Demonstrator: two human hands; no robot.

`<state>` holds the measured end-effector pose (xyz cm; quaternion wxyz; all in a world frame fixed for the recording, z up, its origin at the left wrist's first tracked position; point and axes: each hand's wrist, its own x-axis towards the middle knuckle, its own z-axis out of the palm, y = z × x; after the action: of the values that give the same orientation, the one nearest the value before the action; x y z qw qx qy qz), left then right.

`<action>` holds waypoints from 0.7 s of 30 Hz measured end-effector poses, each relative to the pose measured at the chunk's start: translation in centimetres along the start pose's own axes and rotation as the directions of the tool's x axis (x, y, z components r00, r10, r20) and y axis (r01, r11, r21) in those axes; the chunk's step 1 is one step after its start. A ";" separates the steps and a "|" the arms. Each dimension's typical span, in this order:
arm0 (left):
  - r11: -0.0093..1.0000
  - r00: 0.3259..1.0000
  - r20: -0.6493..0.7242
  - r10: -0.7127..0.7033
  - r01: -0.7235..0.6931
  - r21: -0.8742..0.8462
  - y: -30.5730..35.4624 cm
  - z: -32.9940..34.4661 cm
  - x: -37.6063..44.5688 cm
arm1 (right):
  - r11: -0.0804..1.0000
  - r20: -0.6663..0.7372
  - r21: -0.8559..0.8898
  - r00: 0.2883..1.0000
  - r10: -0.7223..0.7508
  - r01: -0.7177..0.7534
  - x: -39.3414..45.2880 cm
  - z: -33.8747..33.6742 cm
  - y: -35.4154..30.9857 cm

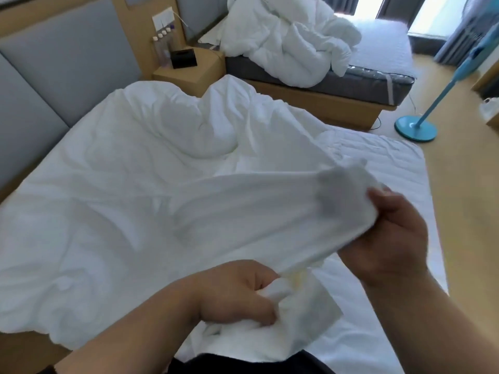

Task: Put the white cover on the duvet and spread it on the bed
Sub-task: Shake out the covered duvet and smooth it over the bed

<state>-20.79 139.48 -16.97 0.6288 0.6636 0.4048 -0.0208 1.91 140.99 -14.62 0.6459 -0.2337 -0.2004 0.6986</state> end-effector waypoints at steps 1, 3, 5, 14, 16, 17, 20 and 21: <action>0.999 1.000 0.020 0.023 -0.023 0.035 0.8 -0.1 0.2 | 0.999 0.047 0.018 0.998 -0.033 0.033 -1.7 -0.2 -1.1; 0.989 0.996 0.084 0.042 -0.054 0.139 1.8 0.0 1.0 | 1.000 0.038 -0.011 0.999 0.008 -0.008 -4.3 -2.9 -2.2; 0.972 0.990 0.131 0.044 -0.073 0.225 2.0 0.8 1.9 | 0.995 -0.019 0.012 0.995 0.102 -0.102 -5.7 -7.8 -1.4; 0.908 0.982 0.186 -0.040 -0.042 0.417 1.9 5.8 4.6 | 0.962 -0.694 -0.245 0.715 -0.089 -0.117 -10.1 -14.3 -1.7; 0.876 0.980 0.182 0.078 -0.155 0.457 2.8 7.1 5.1 | 0.927 -0.617 -0.317 0.698 -0.364 0.203 -12.6 -12.5 -5.7; 0.860 0.972 0.185 0.142 -0.213 0.463 3.3 7.8 5.3 | 0.888 -0.557 -0.325 0.693 -0.458 0.326 -14.7 -11.6 -7.6; 0.844 0.947 0.230 0.223 -0.306 0.441 4.6 9.9 5.9 | 0.815 -0.523 -0.440 0.630 -0.574 0.378 -21.4 -11.3 -9.0; 0.839 0.942 0.255 0.220 -0.316 0.442 4.7 10.7 5.9 | 0.801 -0.546 -0.529 0.610 -0.575 0.282 -23.4 -14.3 -8.0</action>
<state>-9.01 133.95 -18.58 0.4789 0.8427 0.2265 -0.0958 18.07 118.03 -19.95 0.7632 -0.5410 -0.1341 0.3270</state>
